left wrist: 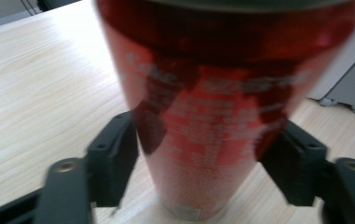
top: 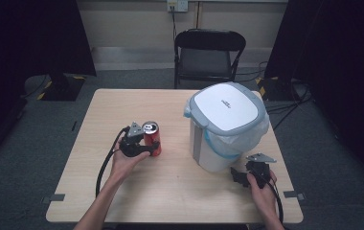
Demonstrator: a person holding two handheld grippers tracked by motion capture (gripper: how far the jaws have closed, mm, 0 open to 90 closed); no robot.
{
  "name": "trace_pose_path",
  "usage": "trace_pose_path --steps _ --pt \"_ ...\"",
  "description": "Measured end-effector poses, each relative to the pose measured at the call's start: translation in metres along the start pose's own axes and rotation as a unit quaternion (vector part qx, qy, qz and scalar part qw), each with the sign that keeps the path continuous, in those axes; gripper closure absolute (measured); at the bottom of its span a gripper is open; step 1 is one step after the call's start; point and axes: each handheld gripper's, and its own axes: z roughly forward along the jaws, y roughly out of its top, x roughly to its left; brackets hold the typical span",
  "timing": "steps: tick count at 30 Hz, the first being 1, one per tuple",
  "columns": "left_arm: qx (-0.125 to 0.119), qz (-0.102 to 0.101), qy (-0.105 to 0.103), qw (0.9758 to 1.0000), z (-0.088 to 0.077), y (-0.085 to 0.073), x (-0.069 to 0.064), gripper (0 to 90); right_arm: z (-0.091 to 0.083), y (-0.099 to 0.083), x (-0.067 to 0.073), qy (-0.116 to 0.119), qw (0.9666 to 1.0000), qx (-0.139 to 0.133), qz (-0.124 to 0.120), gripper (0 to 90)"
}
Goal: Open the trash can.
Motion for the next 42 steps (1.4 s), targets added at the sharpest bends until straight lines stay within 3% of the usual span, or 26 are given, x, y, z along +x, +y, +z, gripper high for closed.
trace_pose_path --steps 6,15,16,17,18,28,30,31,36,42 --pt "0.003 0.001 0.017 0.9998 -0.01 -0.001 0.003 34.3 0.0 0.0 0.0 0.0 1.0 0.0 0.0 11.4" --pt "0.014 -0.008 0.063 0.9979 -0.034 -0.015 0.024 34.3 0.0 0.0 0.0 0.0 1.0 0.0 0.0 11.4" --pt "0.013 -0.024 0.072 0.997 -0.04 -0.021 0.031 34.3 0.0 0.0 0.0 0.0 1.0 0.0 0.0 11.4" --pt "0.013 -0.024 0.072 0.997 -0.04 -0.021 0.031 34.3 0.0 0.0 0.0 0.0 1.0 0.0 0.0 11.4" --pt "0.006 -0.042 0.078 0.996 -0.046 -0.027 0.038 34.3 0.0 0.0 0.0 0.0 1.0 0.0 0.0 11.4" --pt "0.018 -0.066 0.109 0.9917 -0.073 -0.048 0.064 34.3 0.0 0.0 0.0 0.0 1.0 0.0 0.0 11.4" --pt "0.012 -0.081 0.116 0.9899 -0.079 -0.053 0.07 34.2 0.0 0.0 0.0 0.0 1.0 0.0 0.0 11.4" --pt "0.016 -0.075 0.121 0.9896 -0.081 -0.053 0.072 34.2 0.0 0.0 0.0 0.0 1.0 0.0 0.0 11.4" --pt "0.005 -0.094 0.117 0.9886 -0.083 -0.06 0.076 34.2 0.0 0.0 0.0 0.0 1.0 0.0 0.0 11.4" --pt "0.006 -0.093 0.118 0.9886 -0.083 -0.063 0.077 31.1 0.0 0.0 0.0 0.0 1.0 0.0 0.0 11.4"
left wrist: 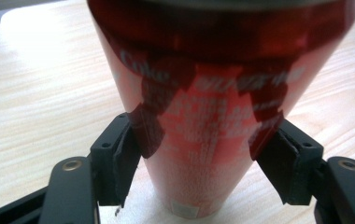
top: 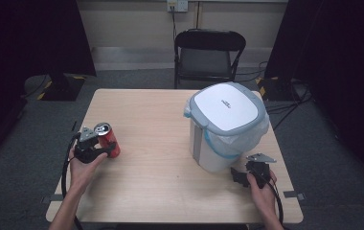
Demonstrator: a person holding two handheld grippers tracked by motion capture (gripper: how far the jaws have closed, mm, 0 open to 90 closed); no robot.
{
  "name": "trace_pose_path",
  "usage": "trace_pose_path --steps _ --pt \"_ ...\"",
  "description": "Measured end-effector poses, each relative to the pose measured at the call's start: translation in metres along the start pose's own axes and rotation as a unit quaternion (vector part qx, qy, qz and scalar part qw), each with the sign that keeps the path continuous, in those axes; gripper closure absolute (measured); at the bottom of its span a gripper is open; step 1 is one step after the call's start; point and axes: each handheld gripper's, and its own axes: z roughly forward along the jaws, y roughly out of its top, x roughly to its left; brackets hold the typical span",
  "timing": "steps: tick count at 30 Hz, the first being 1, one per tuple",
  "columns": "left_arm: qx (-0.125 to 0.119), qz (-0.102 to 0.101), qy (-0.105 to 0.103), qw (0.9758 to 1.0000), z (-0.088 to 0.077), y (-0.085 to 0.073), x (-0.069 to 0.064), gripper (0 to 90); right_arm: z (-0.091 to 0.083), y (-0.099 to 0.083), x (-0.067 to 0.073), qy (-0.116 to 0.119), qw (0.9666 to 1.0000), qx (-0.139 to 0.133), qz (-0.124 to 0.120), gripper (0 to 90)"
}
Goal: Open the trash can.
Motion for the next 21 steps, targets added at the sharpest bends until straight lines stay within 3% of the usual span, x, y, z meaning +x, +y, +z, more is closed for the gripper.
trace_pose_path --steps 5,11,14,17,21 --pt "0.008 -0.017 -0.012 0.9997 0.001 -0.005 0.002 20.1 0.0 0.0 0.0 0.0 1.0 0.0 0.0 11.4" --pt "0.005 -0.022 -0.011 0.9997 -0.01 -0.008 0.003 20.3 0.0 0.0 0.0 0.001 1.0 0.0 0.0 11.5" --pt "0.006 -0.034 -0.009 0.9994 -0.019 -0.02 0.003 20.3 -0.001 0.0 -0.002 0.005 1.0 0.001 0.0 14.7" --pt "0.023 -0.031 -0.004 0.9992 -0.024 -0.031 -0.002 20.8 -0.003 0.001 -0.006 0.011 0.9999 0.002 0.002 18.9" --pt "0.037 -0.02 -0.016 0.999 -0.031 -0.043 -0.011 21.3 -0.005 0.004 -0.013 0.018 0.9998 0.001 0.004 21.4"
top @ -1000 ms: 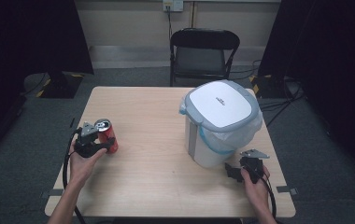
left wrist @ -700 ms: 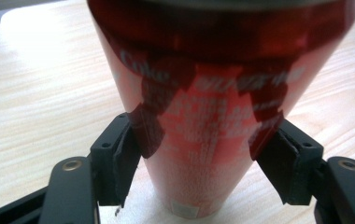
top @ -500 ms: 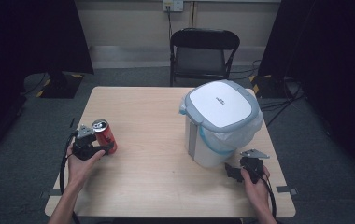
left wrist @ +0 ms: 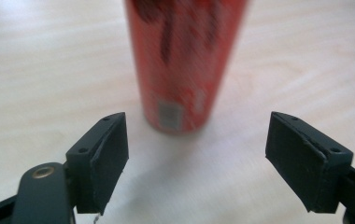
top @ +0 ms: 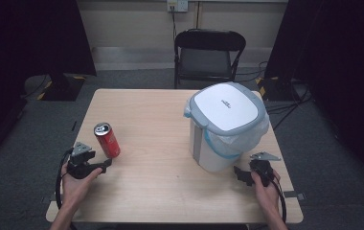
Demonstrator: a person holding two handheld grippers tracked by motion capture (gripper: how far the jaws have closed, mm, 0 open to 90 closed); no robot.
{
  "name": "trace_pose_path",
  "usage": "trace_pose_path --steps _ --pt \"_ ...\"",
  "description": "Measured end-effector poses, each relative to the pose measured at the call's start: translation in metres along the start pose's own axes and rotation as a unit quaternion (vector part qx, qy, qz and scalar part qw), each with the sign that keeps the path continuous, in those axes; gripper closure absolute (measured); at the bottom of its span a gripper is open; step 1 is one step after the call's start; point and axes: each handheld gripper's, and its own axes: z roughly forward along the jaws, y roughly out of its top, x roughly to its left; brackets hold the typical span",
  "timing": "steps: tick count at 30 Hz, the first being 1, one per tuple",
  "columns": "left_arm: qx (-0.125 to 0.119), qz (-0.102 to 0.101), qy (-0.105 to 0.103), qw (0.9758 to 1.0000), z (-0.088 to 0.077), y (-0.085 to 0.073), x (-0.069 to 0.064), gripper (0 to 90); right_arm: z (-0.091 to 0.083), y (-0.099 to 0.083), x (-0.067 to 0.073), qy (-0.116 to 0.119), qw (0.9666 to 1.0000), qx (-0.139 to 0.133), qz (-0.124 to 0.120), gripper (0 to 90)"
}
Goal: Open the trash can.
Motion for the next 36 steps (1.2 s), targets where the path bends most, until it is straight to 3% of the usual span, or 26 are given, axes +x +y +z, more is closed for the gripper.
trace_pose_path --steps 5,7,11,14,17,22,24,28,31,34,36 --pt "0.004 0.009 -0.012 0.9999 -0.004 -0.004 -0.013 22.1 -0.003 0.008 -0.012 -0.019 0.9998 -0.005 0.001 26.1" --pt "0.001 0.033 -0.022 0.9992 -0.001 0.003 -0.028 22.3 -0.001 0.011 -0.017 -0.025 0.9997 -0.007 -0.006 26.1" --pt "-0.009 0.059 -0.043 0.9973 0.004 0.019 -0.047 22.1 0.003 0.02 -0.027 -0.032 0.9994 -0.012 -0.001 26.1" --pt "-0.024 0.058 -0.06 0.9962 0.01 0.031 -0.058 21.9 0.004 0.029 -0.035 -0.041 0.9988 -0.026 0.011 25.5" --pt "-0.029 0.068 -0.067 0.995 0.019 0.039 -0.068 21.9 0.009 0.033 -0.039 -0.056 0.9982 -0.021 0.006 25.5" --pt "-0.03 0.068 -0.071 0.9946 0.033 0.05 -0.077 22.1 0.014 0.036 -0.047 -0.05 0.9978 -0.029 0.033 25.3" --pt "-0.028 0.064 -0.073 0.9949 0.037 0.054 -0.08 21.8 0.018 0.036 -0.051 -0.059 0.9973 -0.025 0.035 25.3" --pt "-0.028 0.079 -0.081 0.9932 0.046 0.064 -0.086 21.7 0.022 0.038 -0.059 -0.053 0.9957 -0.05 0.057 25.2" --pt "-0.029 0.071 -0.081 0.9938 0.053 0.07 -0.091 21.6 0.026 0.046 -0.06 -0.054 0.9962 -0.055 0.039 24.3" --pt "-0.029 0.077 -0.087 0.9928 0.058 0.074 -0.095 21.6 0.029 0.054 -0.059 -0.058 0.9962 -0.064 0.014 32.3" --pt "-0.025 0.082 -0.085 0.9927 0.061 0.076 -0.098 21.6 0.03 0.057 -0.06 -0.043 0.9968 -0.068 -0.005 40.1"
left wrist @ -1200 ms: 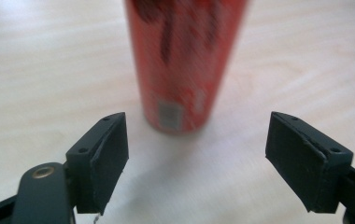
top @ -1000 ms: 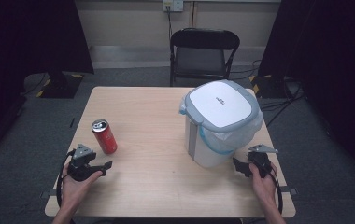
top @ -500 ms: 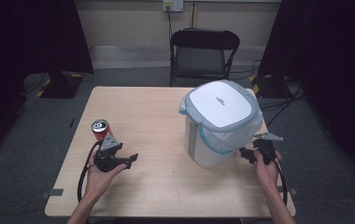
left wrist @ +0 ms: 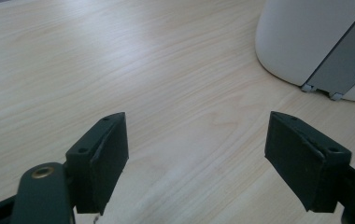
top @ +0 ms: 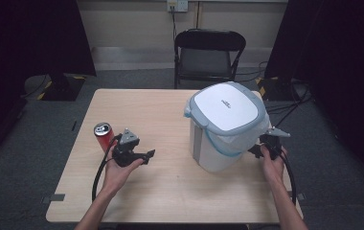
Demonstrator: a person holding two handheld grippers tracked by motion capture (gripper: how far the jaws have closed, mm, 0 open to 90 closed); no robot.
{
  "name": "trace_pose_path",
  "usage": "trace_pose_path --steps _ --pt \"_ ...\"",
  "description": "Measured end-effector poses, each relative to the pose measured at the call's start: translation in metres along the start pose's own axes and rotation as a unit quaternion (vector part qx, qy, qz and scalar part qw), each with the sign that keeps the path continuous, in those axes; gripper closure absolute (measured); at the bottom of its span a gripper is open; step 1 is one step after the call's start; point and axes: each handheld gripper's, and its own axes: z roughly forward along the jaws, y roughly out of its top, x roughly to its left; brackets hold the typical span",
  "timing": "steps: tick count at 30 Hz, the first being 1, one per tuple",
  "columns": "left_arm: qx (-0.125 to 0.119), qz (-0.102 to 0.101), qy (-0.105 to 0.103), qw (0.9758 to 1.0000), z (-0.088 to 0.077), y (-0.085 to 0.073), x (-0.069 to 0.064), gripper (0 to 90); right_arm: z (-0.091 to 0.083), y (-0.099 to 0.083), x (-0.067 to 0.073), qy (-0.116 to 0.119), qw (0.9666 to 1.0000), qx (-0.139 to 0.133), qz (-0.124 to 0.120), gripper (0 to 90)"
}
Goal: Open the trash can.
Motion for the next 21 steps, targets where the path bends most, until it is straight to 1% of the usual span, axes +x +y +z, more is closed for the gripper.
trace_pose_path --steps 1,2,3,4,5,7,10,12,13,14,15,16,18,19,20,21 --pt "0.004 0.003 -0.002 1.0 0.002 0.001 0.0 21.6 0.0 0.0 0.0 0.011 0.9999 -0.002 -0.009 45.4" --pt "0.004 0.003 0.0 1.0 0.003 0.001 -0.001 21.6 0.0 0.0 0.0 0.023 0.9997 -0.005 -0.01 51.2" --pt "0.007 0.005 -0.002 1.0 0.004 0.001 -0.001 21.9 -0.001 -0.001 0.001 0.028 0.9995 -0.007 -0.011 56.0" --pt "0.01 0.007 -0.003 0.9999 0.005 0.001 -0.001 21.7 -0.002 -0.001 0.003 0.028 0.9994 -0.01 -0.019 57.2" --pt "0.011 0.004 -0.004 0.9999 0.006 0.001 -0.001 21.7 -0.003 -0.001 0.005 0.033 0.9992 -0.011 -0.021 56.9" --pt "0.02 0.009 -0.002 0.9998 0.007 0.0 -0.002 21.7 -0.004 -0.002 0.009 0.048 0.9985 -0.009 -0.025 55.6" --pt "0.02 0.007 -0.003 0.9998 0.007 0.0 -0.005 21.6 -0.009 -0.003 0.02 0.067 0.9969 -0.012 -0.038 51.3" --pt "0.021 0.004 -0.007 0.9997 0.006 0.0 -0.008 21.7 -0.011 -0.006 0.031 0.071 0.9966 -0.018 -0.037 50.8" --pt "0.022 0.01 -0.004 0.9997 0.006 0.001 -0.008 21.7 -0.013 -0.008 0.036 0.07 0.9968 -0.02 -0.032 51.4" --pt "0.023 0.007 -0.006 0.9997 0.005 0.0 -0.01 21.7 -0.015 -0.01 0.041 0.073 0.9967 -0.022 -0.028 51.4" --pt "0.024 0.007 -0.003 0.9997 0.005 0.0 -0.011 21.7 -0.017 -0.012 0.045 0.075 0.9966 -0.023 -0.026 51.4" --pt "0.025 0.013 -0.008 0.9996 0.005 0.0 -0.011 21.7 -0.019 -0.014 0.048 0.077 0.9963 -0.026 -0.027 51.2" --pt "0.026 0.008 -0.005 0.9996 0.005 0.0 -0.014 21.7 -0.023 -0.017 0.056 0.082 0.996 -0.024 -0.027 50.9" --pt "0.027 0.003 -0.008 0.9996 0.005 0.0 -0.015 21.7 -0.026 -0.018 0.061 0.082 0.9959 -0.023 -0.031 50.9" --pt "0.031 0.004 -0.01 0.9995 0.005 -0.001 -0.015 21.6 -0.028 -0.019 0.066 0.079 0.9956 -0.02 -0.045 50.3" --pt "0.035 -0.002 -0.013 0.9993 0.005 -0.001 -0.016 21.6 -0.031 -0.02 0.071 0.081 0.9953 -0.017 -0.05 49.6"
